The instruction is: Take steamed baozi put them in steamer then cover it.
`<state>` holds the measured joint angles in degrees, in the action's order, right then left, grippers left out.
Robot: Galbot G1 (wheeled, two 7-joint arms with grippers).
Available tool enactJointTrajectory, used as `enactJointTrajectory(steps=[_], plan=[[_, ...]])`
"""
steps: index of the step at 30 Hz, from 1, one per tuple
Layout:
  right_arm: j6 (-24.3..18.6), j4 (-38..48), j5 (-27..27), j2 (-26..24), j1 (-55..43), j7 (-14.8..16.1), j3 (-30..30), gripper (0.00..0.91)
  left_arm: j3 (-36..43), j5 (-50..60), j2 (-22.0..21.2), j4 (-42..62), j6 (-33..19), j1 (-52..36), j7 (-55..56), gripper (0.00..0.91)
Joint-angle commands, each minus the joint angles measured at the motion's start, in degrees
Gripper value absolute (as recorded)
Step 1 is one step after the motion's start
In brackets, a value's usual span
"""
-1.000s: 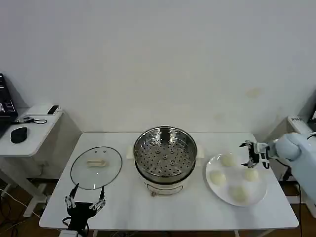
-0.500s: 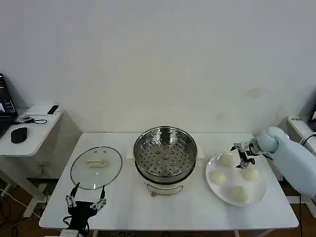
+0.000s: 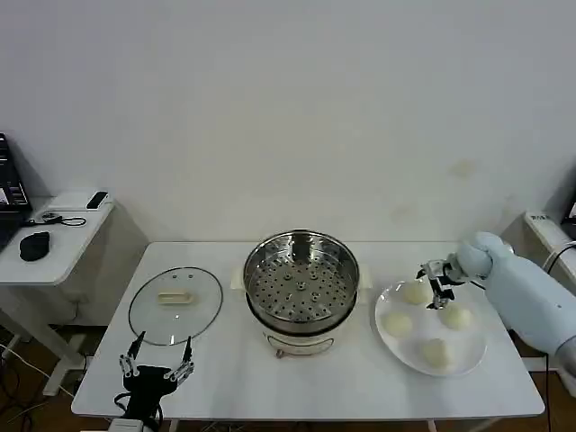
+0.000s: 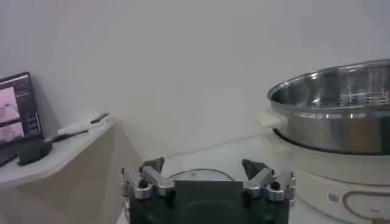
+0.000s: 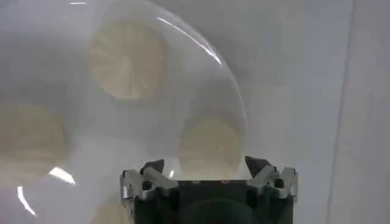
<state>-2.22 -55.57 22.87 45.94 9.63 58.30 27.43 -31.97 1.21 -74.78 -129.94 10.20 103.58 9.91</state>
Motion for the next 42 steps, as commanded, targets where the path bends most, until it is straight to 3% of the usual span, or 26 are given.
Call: enactJointTrajectory(steps=[1, 6, 19, 31, 38, 42], plan=[[0.49, 0.79, -0.18, 0.62, -0.37, -0.35, 0.91, 0.705, 0.03, 0.03, 0.03, 0.10, -0.05, 0.09, 0.02, 0.907], [0.71, 0.59, -0.49, 0.53, -0.23, -0.45, 0.87, 0.635, 0.00, 0.06, 0.06, -0.03, -0.08, 0.20, 0.01, 0.907], [0.06, -3.55, -2.32, -3.58, -1.95, 0.56, 1.17, 0.615, 0.16, 0.14, 0.01, -0.96, -0.27, 0.91, 0.03, 0.907], [-0.17, -8.70, -12.29, -9.05, -17.52, 2.08, 8.09, 0.615, 0.23, -0.05, 0.57, -0.14, -0.47, 0.54, 0.00, 0.907], [0.03, -9.34, -16.59, -6.26, -28.32, 2.02, 15.97, 0.615, 0.16, -0.27, 0.93, -0.17, -0.69, 0.53, -0.03, 0.907], [0.41, -8.63, -18.57, -0.68, -33.63, 1.88, 20.88, 0.615, 0.09, -0.27, 0.95, -0.20, -0.79, 0.70, 0.04, 0.907]])
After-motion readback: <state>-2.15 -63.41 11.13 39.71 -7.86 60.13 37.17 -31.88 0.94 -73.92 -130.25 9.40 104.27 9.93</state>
